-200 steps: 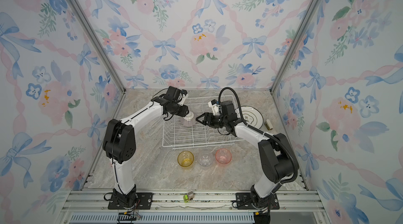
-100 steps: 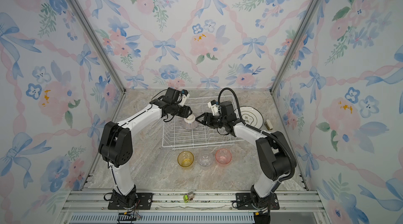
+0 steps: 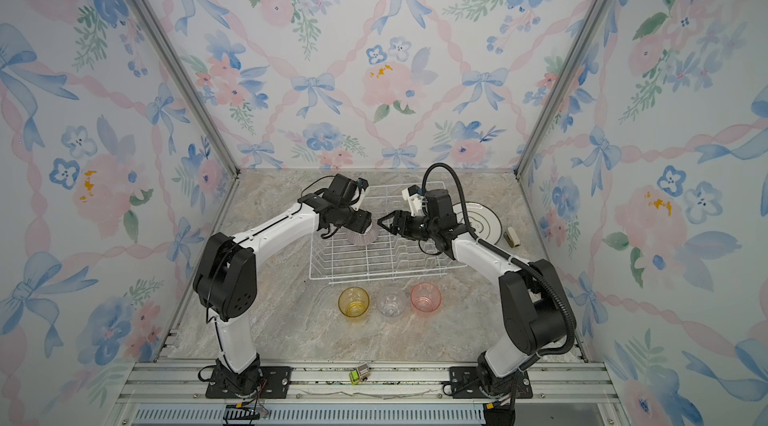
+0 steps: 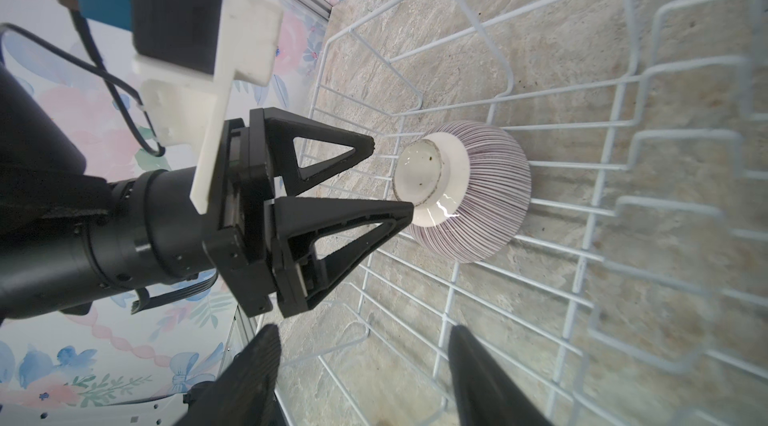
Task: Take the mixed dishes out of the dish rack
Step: 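Lift the striped bowl with the left gripper while the right gripper approaches it, then close the right gripper on the striped bowl's rim held by the left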
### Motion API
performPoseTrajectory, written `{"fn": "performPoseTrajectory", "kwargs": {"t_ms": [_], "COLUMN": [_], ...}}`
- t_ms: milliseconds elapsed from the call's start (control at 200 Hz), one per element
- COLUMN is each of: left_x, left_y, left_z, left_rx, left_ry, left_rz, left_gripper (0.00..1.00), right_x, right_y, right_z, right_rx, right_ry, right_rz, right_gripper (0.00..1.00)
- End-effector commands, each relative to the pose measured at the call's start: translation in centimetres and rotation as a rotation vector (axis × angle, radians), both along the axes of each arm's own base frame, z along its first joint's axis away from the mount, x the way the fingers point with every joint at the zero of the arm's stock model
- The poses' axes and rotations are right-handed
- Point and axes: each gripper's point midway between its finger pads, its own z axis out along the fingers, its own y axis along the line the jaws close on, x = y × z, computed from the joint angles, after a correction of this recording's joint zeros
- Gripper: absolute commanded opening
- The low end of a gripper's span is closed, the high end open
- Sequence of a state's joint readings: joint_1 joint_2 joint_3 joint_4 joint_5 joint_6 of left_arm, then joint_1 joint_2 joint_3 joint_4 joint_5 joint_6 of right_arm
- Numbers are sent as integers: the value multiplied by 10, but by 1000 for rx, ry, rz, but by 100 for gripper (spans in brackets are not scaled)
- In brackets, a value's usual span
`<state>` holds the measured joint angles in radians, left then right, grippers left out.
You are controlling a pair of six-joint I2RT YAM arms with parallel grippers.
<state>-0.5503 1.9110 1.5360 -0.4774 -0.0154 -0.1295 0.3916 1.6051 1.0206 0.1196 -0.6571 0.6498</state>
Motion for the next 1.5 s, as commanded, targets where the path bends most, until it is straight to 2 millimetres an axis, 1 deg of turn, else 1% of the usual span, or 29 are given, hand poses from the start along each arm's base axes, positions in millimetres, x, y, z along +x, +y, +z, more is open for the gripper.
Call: {"fn": "performPoseTrajectory", "kwargs": {"t_ms": [0, 130, 265, 445, 660, 820, 1010, 1250, 1395, 1495], "left_x": [1, 1, 2, 4, 8, 8, 9, 8, 7, 9], "left_y": [2, -3, -8, -8, -3, -2, -2, -3, -2, -2], "left_z": [-14, -18, -19, -25, -30, -34, -36, -39, -38, -30], "left_rx": [49, 48, 46, 81, 127, 143, 151, 148, 148, 149], "left_ry": [25, 34, 33, 45, 51, 56, 56, 67, 64, 48], "left_rz": [-11, -19, -27, -25, -6, -8, -8, -16, -18, -14], "left_gripper": [70, 70, 70, 68, 66, 65, 58, 45, 43, 42], "right_x": [-2, -3, -2, -2, -1, -1, 0, -1, -1, -1], "right_y": [-8, -11, -13, -15, -19, -20, -20, -20, -20, -19], "right_z": [11, 14, 15, 16, 16, 17, 15, 12, 11, 10], "right_rx": [-7, -4, -3, 0, 3, 6, 4, 3, 6, 9], "right_ry": [-28, -31, -33, -36, -35, -36, -33, -31, -29, -26], "right_rz": [-11, -17, -21, -23, -29, -29, -32, -29, -29, -30], "right_gripper": [66, 67, 67, 67, 67, 67, 67, 67, 67, 67]}}
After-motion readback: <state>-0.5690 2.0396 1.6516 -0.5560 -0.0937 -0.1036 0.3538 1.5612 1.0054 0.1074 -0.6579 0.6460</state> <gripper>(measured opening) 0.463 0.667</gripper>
